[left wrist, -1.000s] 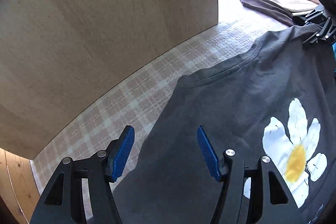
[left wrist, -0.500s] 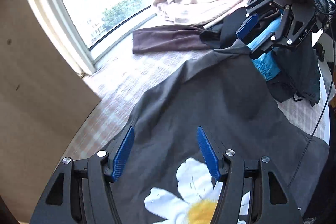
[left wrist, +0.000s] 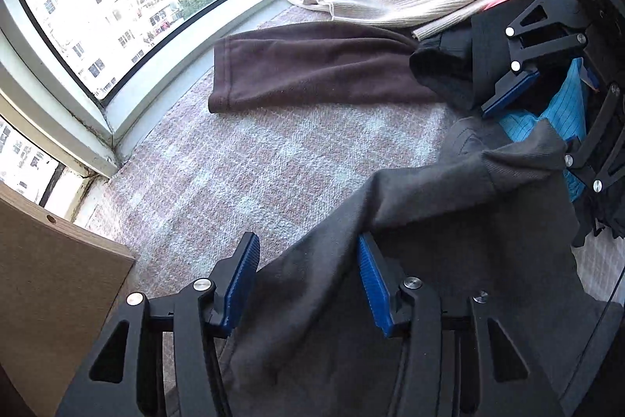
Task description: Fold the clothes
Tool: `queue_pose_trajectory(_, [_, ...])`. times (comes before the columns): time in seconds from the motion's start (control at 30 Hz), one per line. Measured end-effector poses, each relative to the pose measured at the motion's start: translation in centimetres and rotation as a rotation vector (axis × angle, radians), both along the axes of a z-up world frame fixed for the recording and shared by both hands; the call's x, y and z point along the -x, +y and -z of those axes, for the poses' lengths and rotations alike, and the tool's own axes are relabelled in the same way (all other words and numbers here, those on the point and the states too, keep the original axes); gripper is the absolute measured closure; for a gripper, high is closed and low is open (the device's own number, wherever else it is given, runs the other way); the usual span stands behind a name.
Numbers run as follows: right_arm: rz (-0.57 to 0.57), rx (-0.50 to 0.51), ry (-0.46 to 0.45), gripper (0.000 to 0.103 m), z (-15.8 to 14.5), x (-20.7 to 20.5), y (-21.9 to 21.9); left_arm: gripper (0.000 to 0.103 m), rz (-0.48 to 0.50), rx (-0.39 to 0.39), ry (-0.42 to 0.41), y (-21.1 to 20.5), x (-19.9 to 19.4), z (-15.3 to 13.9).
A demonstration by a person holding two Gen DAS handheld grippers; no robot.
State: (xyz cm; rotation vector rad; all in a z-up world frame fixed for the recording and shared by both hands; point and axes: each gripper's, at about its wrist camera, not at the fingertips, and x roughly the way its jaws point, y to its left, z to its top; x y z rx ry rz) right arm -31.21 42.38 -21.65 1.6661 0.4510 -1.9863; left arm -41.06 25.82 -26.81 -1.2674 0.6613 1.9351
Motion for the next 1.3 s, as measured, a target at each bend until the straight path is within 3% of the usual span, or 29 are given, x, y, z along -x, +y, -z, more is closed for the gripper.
queue_pose_trajectory(0.23, [0.014, 0.111, 0.004, 0.099, -5.0, -1.5, -1.5, 0.054, -0.022, 0.006, 0.015, -1.1, -0.3, 0.6])
queue_pose_trajectory(0.37, [0.007, 0.246, 0.037, 0.099, -11.3, -5.5, -2.4, 0.054, -0.021, 0.019, 0.030, -1.3, -0.3, 0.8])
queue_pose_trajectory(0.47, [0.048, 0.241, 0.070, 0.099, -13.5, -7.0, -1.5, 0.054, -0.023, 0.016, 0.027, -1.5, -0.4, 0.8])
queue_pose_trajectory(0.5, [0.046, 0.169, 0.097, 0.098, -12.6, -6.7, -1.5, 0.054, -0.021, 0.015, 0.026, -1.5, -0.4, 0.8])
queue_pose_trajectory(0.57, [0.041, 0.026, 0.149, 0.084, -10.8, -6.0, -1.4, 0.053, -0.021, 0.019, 0.025, -1.5, -0.4, 0.8])
queue_pose_trajectory(0.6, [0.036, -0.041, 0.171, 0.070, -9.9, -5.7, -1.3, 0.054, -0.021, 0.020, 0.024, -1.5, -0.5, 0.8])
queue_pose_trajectory(0.63, [0.013, -0.058, 0.147, 0.066, -8.5, -5.1, -1.5, 0.054, -0.019, 0.022, 0.024, -1.5, -0.6, 0.8])
queue_pose_trajectory(0.77, [-0.091, -0.122, 0.077, 0.066, -3.5, -3.3, -2.4, 0.055, -0.007, 0.028, 0.025, -1.6, -0.7, 0.7])
queue_pose_trajectory(0.93, [-0.210, -0.219, 0.177, 0.066, -1.0, -1.9, -4.2, 0.053, -0.015, 0.017, 0.017, -1.8, -0.5, 0.7])
queue_pose_trajectory(0.97, [-0.188, -0.200, 0.127, 0.066, -0.6, -1.3, -4.0, 0.053, -0.018, 0.016, 0.016, -1.7, -0.4, 0.8])
queue_pose_trajectory(1.0, [-0.166, -0.181, 0.076, 0.074, -0.3, -0.8, -3.8, 0.052, -0.021, 0.015, 0.014, -1.7, -0.3, 0.8])
queue_pose_trajectory(1.03, [-0.144, -0.162, 0.027, 0.098, 0.0, -0.3, -3.6, 0.052, -0.023, 0.015, 0.014, -1.7, -0.2, 0.9])
queue_pose_trajectory(1.13, [-0.130, -0.070, -0.033, 0.098, -2.8, -1.7, -3.9, 0.051, -0.026, 0.015, 0.012, -1.7, 0.1, 1.0])
queue_pose_trajectory(1.3, [-0.059, 0.285, -0.042, 0.098, -13.5, -5.2, -3.7, 0.049, -0.046, -0.003, 0.009, -2.0, 0.6, 1.1])
